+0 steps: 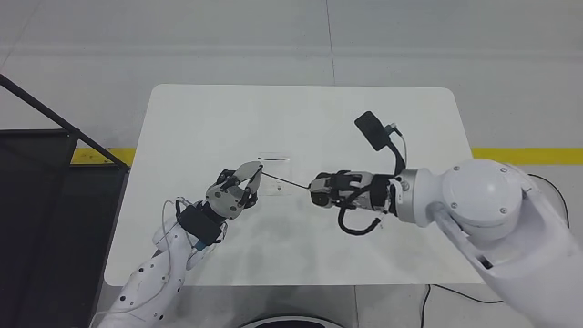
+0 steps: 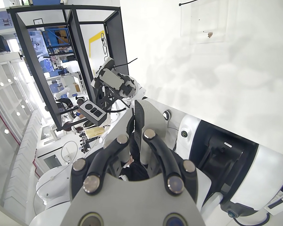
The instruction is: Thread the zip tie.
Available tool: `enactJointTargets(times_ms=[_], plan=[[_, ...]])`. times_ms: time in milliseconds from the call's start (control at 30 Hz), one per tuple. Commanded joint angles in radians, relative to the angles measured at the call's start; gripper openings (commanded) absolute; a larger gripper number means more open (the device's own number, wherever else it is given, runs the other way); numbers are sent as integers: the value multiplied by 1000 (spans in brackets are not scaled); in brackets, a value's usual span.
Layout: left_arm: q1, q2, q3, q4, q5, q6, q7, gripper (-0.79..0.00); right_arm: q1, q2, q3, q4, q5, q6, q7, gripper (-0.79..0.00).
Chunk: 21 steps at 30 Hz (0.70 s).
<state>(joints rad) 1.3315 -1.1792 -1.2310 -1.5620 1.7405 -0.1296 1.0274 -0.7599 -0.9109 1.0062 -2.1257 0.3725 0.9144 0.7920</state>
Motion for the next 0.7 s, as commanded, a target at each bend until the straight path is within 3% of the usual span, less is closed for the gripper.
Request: enactJointTargets(times_ms=[0,667], plan=[[0,0,0,0,0,0,0,-785,1,0,-1,4,6,-1,-2,-785],[0,0,0,0,0,0,0,-785,5,3,9,18,49,-6,-15,-785]])
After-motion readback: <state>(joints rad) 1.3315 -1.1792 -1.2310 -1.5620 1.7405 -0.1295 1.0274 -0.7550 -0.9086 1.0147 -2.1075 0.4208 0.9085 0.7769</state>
